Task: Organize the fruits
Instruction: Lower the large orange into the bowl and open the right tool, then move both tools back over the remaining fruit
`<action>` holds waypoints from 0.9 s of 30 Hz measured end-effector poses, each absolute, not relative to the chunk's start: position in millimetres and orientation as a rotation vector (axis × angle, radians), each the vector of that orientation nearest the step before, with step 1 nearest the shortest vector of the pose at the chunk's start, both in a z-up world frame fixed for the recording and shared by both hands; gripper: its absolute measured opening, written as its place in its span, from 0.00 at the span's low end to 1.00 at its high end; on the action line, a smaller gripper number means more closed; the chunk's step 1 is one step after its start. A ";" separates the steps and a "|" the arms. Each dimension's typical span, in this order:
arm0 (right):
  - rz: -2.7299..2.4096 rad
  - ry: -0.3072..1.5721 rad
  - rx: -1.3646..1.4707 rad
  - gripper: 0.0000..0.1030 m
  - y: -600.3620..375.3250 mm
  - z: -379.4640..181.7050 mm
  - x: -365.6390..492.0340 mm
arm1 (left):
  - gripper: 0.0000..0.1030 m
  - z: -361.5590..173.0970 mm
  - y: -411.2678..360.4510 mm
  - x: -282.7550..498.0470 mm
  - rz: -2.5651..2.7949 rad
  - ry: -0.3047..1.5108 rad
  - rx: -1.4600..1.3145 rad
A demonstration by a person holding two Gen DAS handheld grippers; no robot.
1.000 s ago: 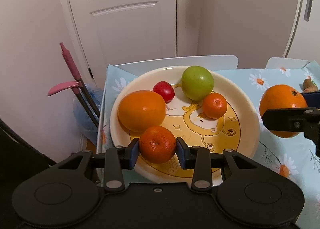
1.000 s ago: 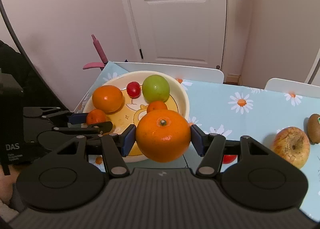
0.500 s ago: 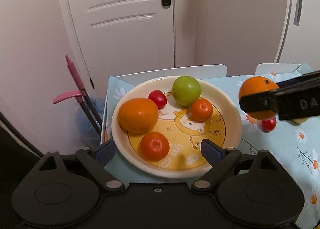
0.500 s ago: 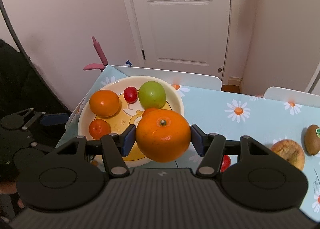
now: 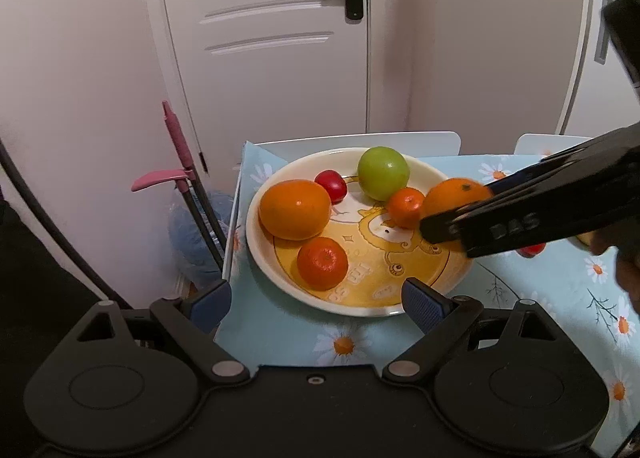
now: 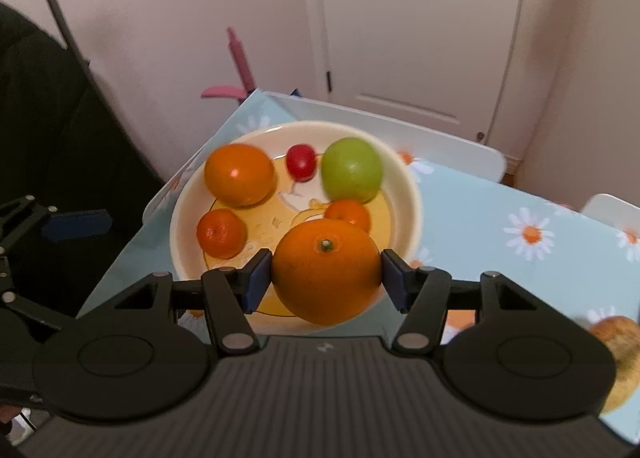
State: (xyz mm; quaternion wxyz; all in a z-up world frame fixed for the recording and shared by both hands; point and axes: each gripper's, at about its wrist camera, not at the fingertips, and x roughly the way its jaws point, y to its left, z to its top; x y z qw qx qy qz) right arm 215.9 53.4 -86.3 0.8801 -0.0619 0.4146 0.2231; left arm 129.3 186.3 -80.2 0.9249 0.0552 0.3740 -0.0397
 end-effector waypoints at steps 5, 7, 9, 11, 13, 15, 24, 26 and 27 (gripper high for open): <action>0.499 0.875 -0.160 0.72 67.3 -97.7 219.7 | 0.92 -81.9 188.2 123.6 -0.062 0.771 0.103; 0.507 0.880 -0.166 0.72 71.2 -100.3 220.5 | 0.92 -82.7 189.3 121.6 -0.056 0.771 0.101; 0.512 0.883 -0.175 0.72 74.1 -102.0 220.5 | 0.92 -83.4 190.4 120.2 -0.052 0.773 0.098; 0.522 0.881 -0.185 0.72 75.7 -102.5 219.4 | 0.92 -83.3 190.8 119.0 -0.050 0.772 0.096; 0.525 0.866 -0.192 0.85 75.7 -100.1 216.3 | 0.92 -82.0 190.7 117.9 -0.049 0.770 0.096; 0.516 0.832 -0.193 0.97 73.4 -93.2 211.8 | 0.92 -80.4 190.1 116.5 -0.051 0.766 0.099; 0.440 0.774 -0.145 0.97 44.5 -64.8 192.2 | 0.92 -68.7 184.5 106.1 -0.084 0.732 0.119; 0.422 0.763 -0.130 0.97 36.9 -57.9 185.0 | 0.92 -64.1 181.8 103.6 -0.096 0.719 0.127; 0.412 0.758 -0.124 0.97 33.0 -54.7 181.2 | 0.92 -61.4 180.9 102.7 -0.103 0.715 0.127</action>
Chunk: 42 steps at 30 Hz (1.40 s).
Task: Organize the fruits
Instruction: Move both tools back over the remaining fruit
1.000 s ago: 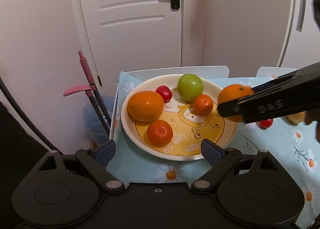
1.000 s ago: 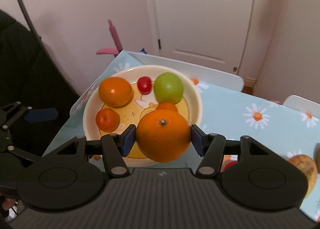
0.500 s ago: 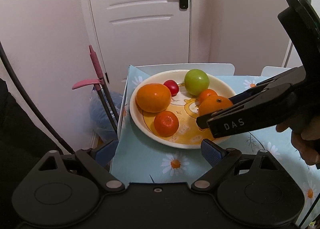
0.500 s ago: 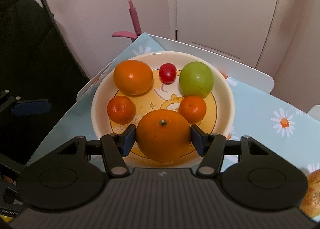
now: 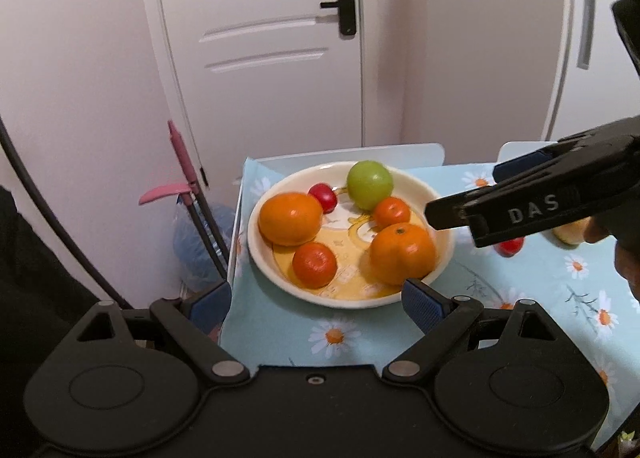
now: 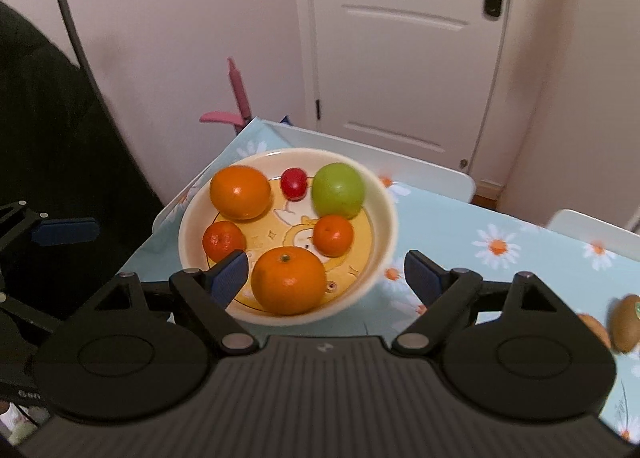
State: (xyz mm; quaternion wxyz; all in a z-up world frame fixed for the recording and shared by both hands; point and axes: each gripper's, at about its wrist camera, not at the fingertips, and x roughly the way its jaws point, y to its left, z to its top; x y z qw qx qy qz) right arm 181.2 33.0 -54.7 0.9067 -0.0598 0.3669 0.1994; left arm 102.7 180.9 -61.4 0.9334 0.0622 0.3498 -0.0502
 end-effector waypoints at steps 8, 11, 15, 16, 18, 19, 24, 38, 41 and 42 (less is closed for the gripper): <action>0.317 0.722 -0.082 0.97 -0.9 -30.0 150.5 | 0.92 -35.2 170.5 98.9 -0.148 0.671 0.135; 0.281 0.712 -0.067 0.97 -18.7 -24.7 139.2 | 0.92 -27.4 162.9 96.7 -0.162 0.658 0.149; 0.240 0.704 -0.040 0.97 -48.2 -19.1 126.6 | 0.92 -18.9 147.1 91.8 -0.159 0.651 0.165; 0.231 0.699 -0.035 0.97 -57.9 -17.7 123.0 | 0.92 -16.5 142.5 89.7 -0.159 0.648 0.163; 0.217 0.693 -0.027 0.97 -76.1 -16.4 116.9 | 0.92 -13.4 131.5 86.6 -0.158 0.641 0.159; 0.211 0.690 -0.023 0.97 -85.3 -15.7 114.7 | 0.92 -12.1 124.8 85.5 -0.156 0.638 0.161; 0.164 0.692 0.002 0.97 -142.7 -14.6 104.3 | 0.92 -6.7 86.7 81.8 -0.126 0.635 0.162; 0.120 0.693 -0.036 0.97 -282.1 -37.3 112.0 | 0.92 -31.0 -37.2 100.2 -0.152 0.668 0.106; 0.131 0.701 -0.054 0.97 -299.9 -50.3 122.1 | 0.92 -42.9 -61.0 107.0 -0.160 0.675 0.111; 0.134 0.702 -0.059 0.97 -305.7 -54.8 125.5 | 0.92 -47.3 -69.1 109.6 -0.163 0.675 0.113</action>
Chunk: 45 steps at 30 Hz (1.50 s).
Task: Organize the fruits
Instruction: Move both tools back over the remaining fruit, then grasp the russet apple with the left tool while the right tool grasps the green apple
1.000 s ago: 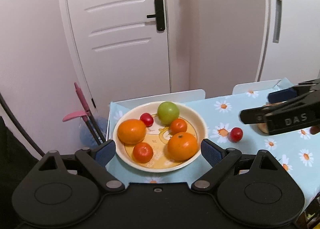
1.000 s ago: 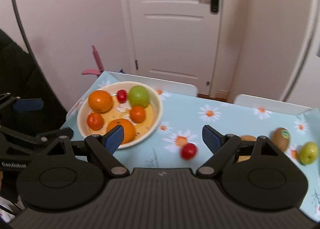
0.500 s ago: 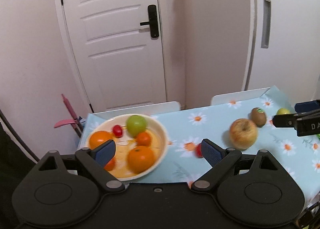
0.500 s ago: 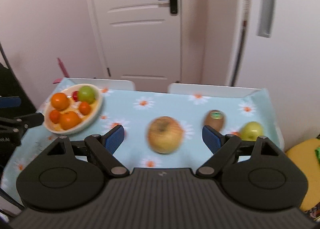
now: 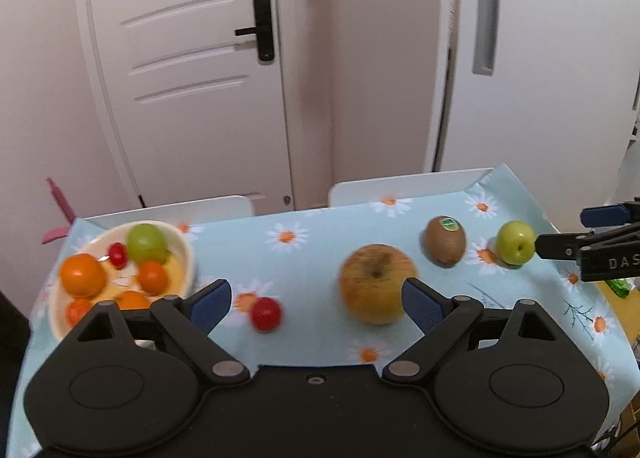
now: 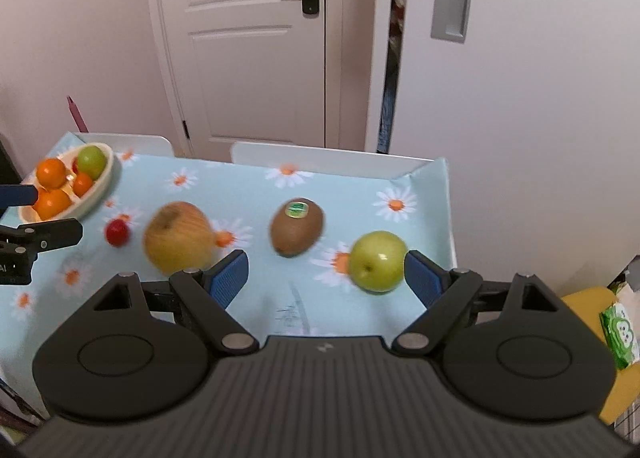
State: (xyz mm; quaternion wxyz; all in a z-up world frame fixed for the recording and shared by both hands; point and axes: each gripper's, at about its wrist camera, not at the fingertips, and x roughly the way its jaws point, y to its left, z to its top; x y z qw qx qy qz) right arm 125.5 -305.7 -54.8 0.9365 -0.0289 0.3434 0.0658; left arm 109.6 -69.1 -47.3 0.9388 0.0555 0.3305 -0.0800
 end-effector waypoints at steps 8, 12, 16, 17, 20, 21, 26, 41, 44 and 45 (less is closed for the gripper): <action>0.169 0.710 -0.072 0.96 -334.0 -81.4 148.8 | 0.92 -81.5 -107.9 134.2 -0.161 0.703 0.121; 0.187 0.715 -0.081 0.96 -341.3 -91.4 158.5 | 0.92 -94.9 -114.3 150.7 -0.146 0.726 0.081; 0.206 0.723 -0.092 0.94 -344.7 -100.7 168.6 | 0.91 -107.6 -119.0 166.0 -0.130 0.750 0.050; 0.211 0.725 -0.097 0.94 -345.3 -103.0 171.1 | 0.91 -109.9 -119.6 168.7 -0.127 0.755 0.042; 0.222 0.727 -0.112 0.94 -345.9 -108.5 176.9 | 0.90 -116.9 -121.3 175.2 -0.119 0.770 0.030; 0.226 0.729 -0.113 0.94 -346.4 -110.0 178.7 | 0.89 -118.3 -120.9 175.9 -0.117 0.773 0.027; 0.238 0.730 -0.115 0.94 -347.3 -113.8 184.2 | 0.86 -122.7 -119.5 179.7 -0.121 0.784 -0.011; 0.259 0.753 -0.157 0.83 -339.4 -125.9 196.9 | 0.76 -125.2 -124.0 172.7 -0.119 0.792 0.034; 0.253 0.750 -0.176 0.80 -338.3 -127.0 197.7 | 0.76 -124.7 -123.3 167.4 -0.119 0.794 0.046; 0.251 0.751 -0.176 0.79 -338.5 -127.4 198.4 | 0.75 -124.6 -123.2 165.9 -0.118 0.794 0.049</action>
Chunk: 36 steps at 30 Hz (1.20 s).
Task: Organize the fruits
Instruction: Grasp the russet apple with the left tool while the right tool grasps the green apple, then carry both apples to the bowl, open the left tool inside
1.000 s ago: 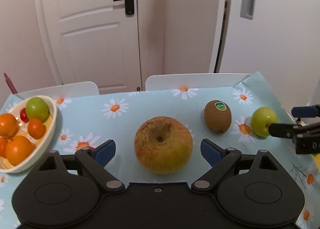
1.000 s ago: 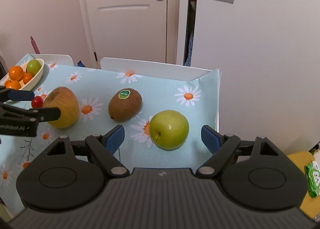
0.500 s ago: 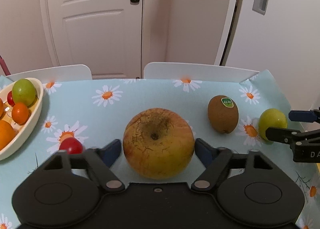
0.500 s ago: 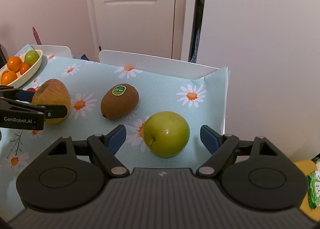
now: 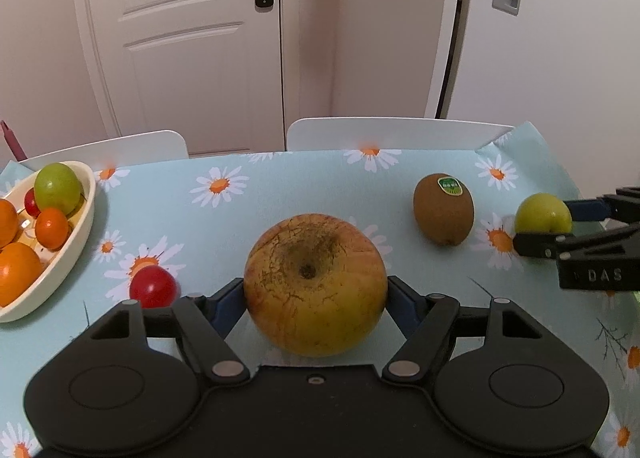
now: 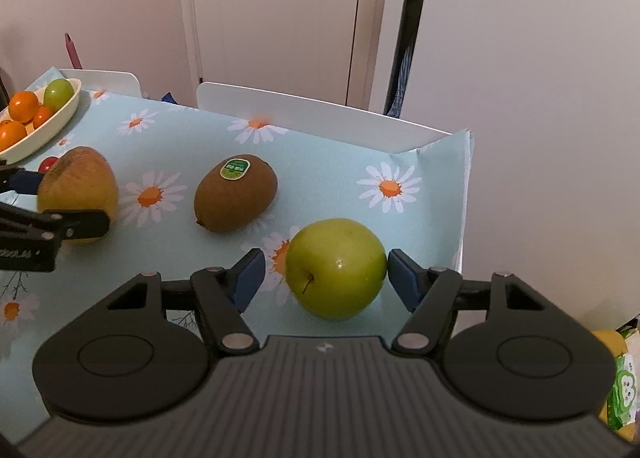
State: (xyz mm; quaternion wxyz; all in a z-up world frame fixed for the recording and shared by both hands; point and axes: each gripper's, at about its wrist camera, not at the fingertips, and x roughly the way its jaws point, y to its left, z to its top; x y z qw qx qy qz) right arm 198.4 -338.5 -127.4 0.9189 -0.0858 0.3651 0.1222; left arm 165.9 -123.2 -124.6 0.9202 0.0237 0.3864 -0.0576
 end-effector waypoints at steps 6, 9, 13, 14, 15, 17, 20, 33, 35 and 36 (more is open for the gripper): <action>0.239 0.760 -0.185 0.74 -339.7 -132.5 202.2 | 0.75 -124.3 -123.5 157.6 -0.118 0.796 0.066; 0.231 0.766 -0.185 0.70 -339.4 -136.3 203.5 | 0.76 -124.6 -123.1 153.5 -0.118 0.797 0.071; 0.227 0.757 -0.174 0.70 -340.4 -137.7 202.4 | 0.75 -123.8 -122.6 150.1 -0.111 0.796 0.082; 0.226 0.757 -0.172 0.70 -340.5 -137.5 201.8 | 0.75 -123.6 -121.8 149.2 -0.108 0.796 0.079; 0.229 0.758 -0.169 0.70 -340.6 -137.1 201.2 | 0.75 -123.1 -121.2 148.1 -0.107 0.796 0.075; 0.240 0.759 -0.160 0.70 -340.7 -135.3 198.9 | 0.75 -121.1 -120.1 145.5 -0.105 0.791 0.070; 0.249 0.753 -0.162 0.69 -338.2 -130.4 193.3 | 0.75 -116.4 -118.3 140.7 -0.104 0.780 0.056; 0.350 0.704 -0.151 0.69 -300.8 -78.2 167.8 | 0.75 -63.6 -102.5 109.2 -0.054 0.700 0.041; 0.372 0.695 -0.151 0.69 -291.8 -68.4 164.0 | 0.75 -52.0 -94.9 104.2 -0.031 0.685 0.038; 0.383 0.691 -0.152 0.69 -287.1 -63.3 162.3 | 0.75 -47.1 -90.4 102.1 -0.018 0.679 0.037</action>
